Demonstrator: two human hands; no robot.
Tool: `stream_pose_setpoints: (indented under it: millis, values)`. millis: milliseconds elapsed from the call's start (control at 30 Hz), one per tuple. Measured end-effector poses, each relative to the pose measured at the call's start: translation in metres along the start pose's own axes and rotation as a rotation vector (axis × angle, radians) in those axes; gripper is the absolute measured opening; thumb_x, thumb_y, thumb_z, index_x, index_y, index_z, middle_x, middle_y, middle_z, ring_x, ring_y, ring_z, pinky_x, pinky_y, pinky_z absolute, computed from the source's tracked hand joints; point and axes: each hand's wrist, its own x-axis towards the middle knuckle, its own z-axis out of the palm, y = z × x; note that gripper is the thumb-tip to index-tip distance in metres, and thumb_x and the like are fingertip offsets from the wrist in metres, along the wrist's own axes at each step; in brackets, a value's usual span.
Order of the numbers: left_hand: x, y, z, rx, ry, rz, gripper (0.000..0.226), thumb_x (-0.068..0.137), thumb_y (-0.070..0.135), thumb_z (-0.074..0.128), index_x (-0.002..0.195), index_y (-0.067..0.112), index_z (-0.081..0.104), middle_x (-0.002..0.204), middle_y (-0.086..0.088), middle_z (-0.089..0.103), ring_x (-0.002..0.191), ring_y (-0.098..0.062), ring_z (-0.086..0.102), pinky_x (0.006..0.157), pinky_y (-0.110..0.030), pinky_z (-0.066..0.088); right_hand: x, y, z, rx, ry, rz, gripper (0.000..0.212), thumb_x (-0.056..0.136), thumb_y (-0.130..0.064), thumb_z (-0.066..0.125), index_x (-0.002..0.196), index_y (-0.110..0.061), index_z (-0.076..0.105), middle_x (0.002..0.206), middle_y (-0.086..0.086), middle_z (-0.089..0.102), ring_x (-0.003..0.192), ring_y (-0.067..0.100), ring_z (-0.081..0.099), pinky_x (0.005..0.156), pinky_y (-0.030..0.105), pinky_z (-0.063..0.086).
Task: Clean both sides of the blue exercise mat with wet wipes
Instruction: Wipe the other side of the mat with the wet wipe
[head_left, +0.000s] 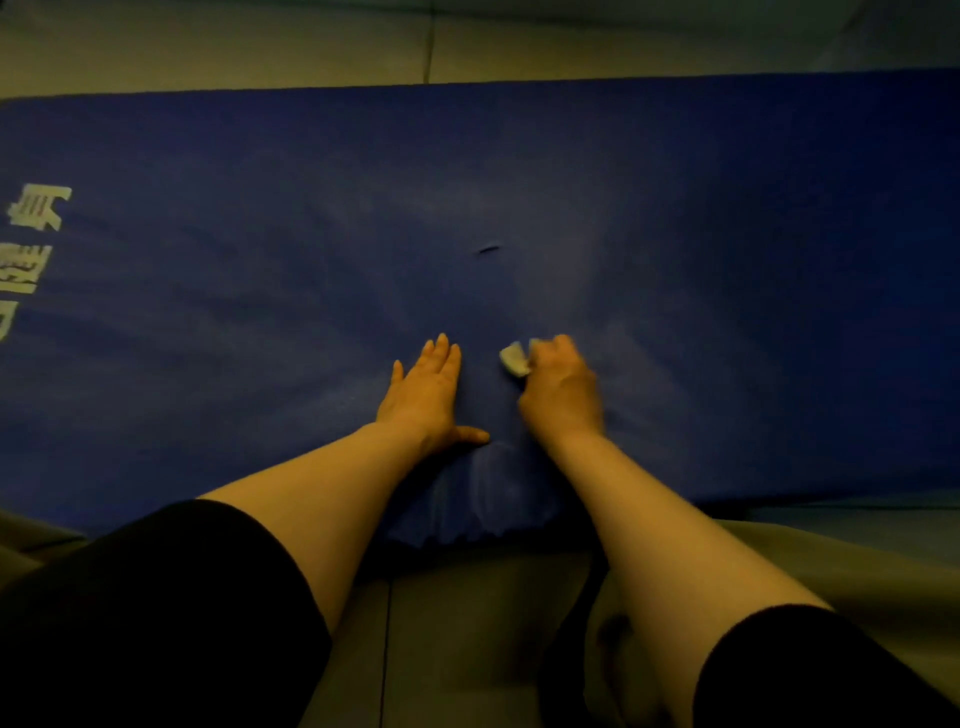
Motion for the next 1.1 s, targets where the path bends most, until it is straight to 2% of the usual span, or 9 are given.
stream_pose_setpoints:
  millis: [133,300,367,533,600,733,833,1033,1100]
  values:
    - [0.0,0.0,0.007,0.008,0.015,0.001,0.116,0.08,0.056,0.068,0.153,0.012,-0.01,0.16,-0.005,-0.019,0.148,-0.02,-0.015,0.119,-0.047,-0.005,0.013,0.017,-0.012,-0.001,0.141,0.199,0.02,0.085,0.0,0.048,0.102,0.002,0.057,0.112,0.022,0.051,0.09,0.044,0.054,0.074,0.044,0.039]
    - [0.001,0.0,0.013,-0.028,0.064,0.006,0.107,0.085,0.047,0.066,0.153,0.012,-0.009,0.16,-0.005,-0.018,0.148,-0.019,-0.015,0.118,-0.047,-0.005,-0.006,-0.035,0.025,0.075,-0.079,-0.13,0.013,0.089,-0.006,0.05,0.099,-0.005,0.058,0.105,0.016,0.052,0.081,0.038,0.056,0.061,0.036,0.035]
    - [0.002,0.0,0.014,-0.016,0.074,0.006,0.108,0.084,0.048,0.066,0.153,0.012,-0.01,0.16,-0.005,-0.019,0.147,-0.019,-0.016,0.117,-0.047,-0.007,0.003,-0.029,0.027,0.043,-0.071,-0.168,0.015,0.091,-0.009,0.049,0.101,-0.005,0.058,0.105,0.017,0.053,0.083,0.039,0.057,0.063,0.04,0.039]
    - [0.001,0.0,0.021,0.041,0.091,-0.009,0.115,0.081,0.057,0.064,0.152,0.013,-0.015,0.159,-0.004,-0.024,0.147,-0.019,-0.019,0.119,-0.047,-0.007,0.045,0.026,-0.007,-0.027,0.131,0.127,0.018,0.085,0.001,0.047,0.099,0.002,0.057,0.109,0.023,0.051,0.086,0.044,0.053,0.068,0.044,0.038]
    - [0.001,0.0,0.022,0.031,0.102,-0.009,0.115,0.081,0.058,0.064,0.152,0.014,-0.015,0.158,-0.003,-0.025,0.146,-0.018,-0.02,0.119,-0.047,-0.007,0.047,0.023,-0.006,-0.053,0.161,0.143,0.017,0.083,0.003,0.047,0.098,0.003,0.056,0.109,0.024,0.05,0.083,0.045,0.053,0.066,0.044,0.038]
    - [0.001,-0.001,0.023,0.004,0.113,-0.002,0.115,0.081,0.057,0.065,0.152,0.014,-0.015,0.158,-0.002,-0.024,0.146,-0.017,-0.02,0.118,-0.046,-0.008,0.02,-0.019,0.026,0.051,0.083,-0.129,0.016,0.076,0.007,0.055,0.091,0.003,0.06,0.094,0.023,0.055,0.066,0.044,0.055,0.054,0.04,0.041]
    - [0.001,0.001,0.021,-0.02,0.113,0.0,0.114,0.081,0.054,0.067,0.152,0.016,-0.014,0.159,-0.002,-0.024,0.146,-0.017,-0.02,0.118,-0.046,-0.009,0.023,-0.024,0.031,0.034,-0.008,-0.249,0.016,0.083,0.0,0.052,0.098,-0.002,0.059,0.1,0.018,0.054,0.076,0.041,0.057,0.058,0.039,0.04]
    - [0.001,0.001,0.022,0.023,0.105,-0.017,0.116,0.081,0.057,0.065,0.151,0.014,-0.017,0.158,-0.002,-0.026,0.146,-0.018,-0.021,0.118,-0.047,-0.009,0.063,0.029,0.0,-0.025,0.196,0.097,0.018,0.086,0.001,0.044,0.098,0.002,0.057,0.11,0.023,0.051,0.085,0.044,0.053,0.066,0.043,0.035]
    - [0.002,0.002,0.023,0.033,0.111,-0.019,0.116,0.081,0.058,0.065,0.151,0.014,-0.017,0.158,-0.002,-0.026,0.146,-0.018,-0.021,0.118,-0.047,-0.008,0.056,0.018,0.008,-0.013,0.241,0.079,0.02,0.084,0.003,0.046,0.099,0.003,0.058,0.107,0.024,0.052,0.081,0.045,0.054,0.064,0.043,0.038]
